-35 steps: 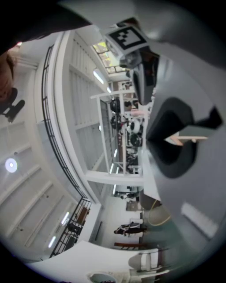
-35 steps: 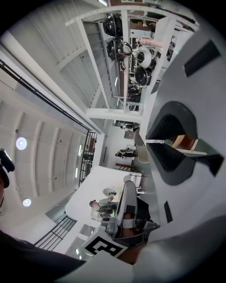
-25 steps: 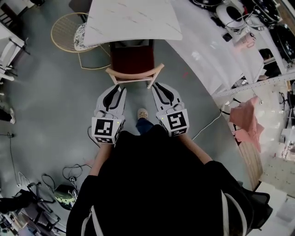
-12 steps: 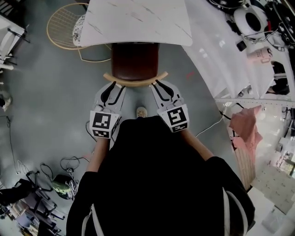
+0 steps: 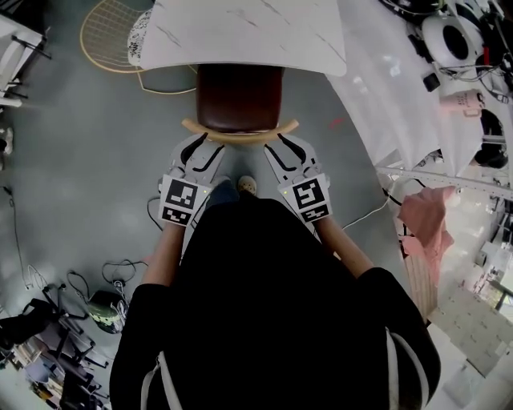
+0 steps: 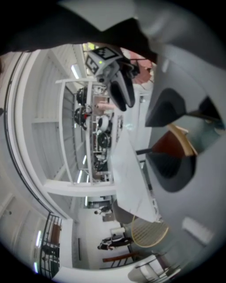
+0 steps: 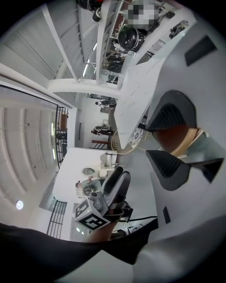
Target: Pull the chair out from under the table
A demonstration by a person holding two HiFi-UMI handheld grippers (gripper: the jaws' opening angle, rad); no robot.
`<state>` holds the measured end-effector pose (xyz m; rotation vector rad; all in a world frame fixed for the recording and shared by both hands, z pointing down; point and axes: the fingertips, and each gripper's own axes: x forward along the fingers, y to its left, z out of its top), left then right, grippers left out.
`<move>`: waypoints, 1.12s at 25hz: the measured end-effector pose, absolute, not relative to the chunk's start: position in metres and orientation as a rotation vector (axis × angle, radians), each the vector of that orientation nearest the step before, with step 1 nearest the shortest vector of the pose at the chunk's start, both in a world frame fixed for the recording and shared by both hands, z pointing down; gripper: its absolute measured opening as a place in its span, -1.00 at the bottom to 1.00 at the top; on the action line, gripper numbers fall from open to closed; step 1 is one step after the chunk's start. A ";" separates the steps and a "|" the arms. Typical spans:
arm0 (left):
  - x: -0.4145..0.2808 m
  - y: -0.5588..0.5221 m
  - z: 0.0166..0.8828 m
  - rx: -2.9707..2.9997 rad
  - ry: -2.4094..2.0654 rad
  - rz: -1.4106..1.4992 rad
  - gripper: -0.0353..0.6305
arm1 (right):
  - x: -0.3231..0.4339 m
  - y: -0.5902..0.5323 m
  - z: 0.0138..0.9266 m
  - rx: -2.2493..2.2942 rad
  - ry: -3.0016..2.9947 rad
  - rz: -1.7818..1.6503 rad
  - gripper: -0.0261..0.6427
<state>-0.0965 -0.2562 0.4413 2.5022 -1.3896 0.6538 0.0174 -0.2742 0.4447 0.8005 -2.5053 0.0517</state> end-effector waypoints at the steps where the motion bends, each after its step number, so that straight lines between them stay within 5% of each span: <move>1: -0.096 -0.255 0.448 2.518 -1.356 0.691 -0.32 | 0.017 -0.274 0.449 0.794 -2.490 0.043 -0.58; 28: -0.084 -0.251 0.611 2.748 -0.483 1.781 -0.14 | 0.025 -0.277 0.596 0.366 -2.059 -0.248 -0.49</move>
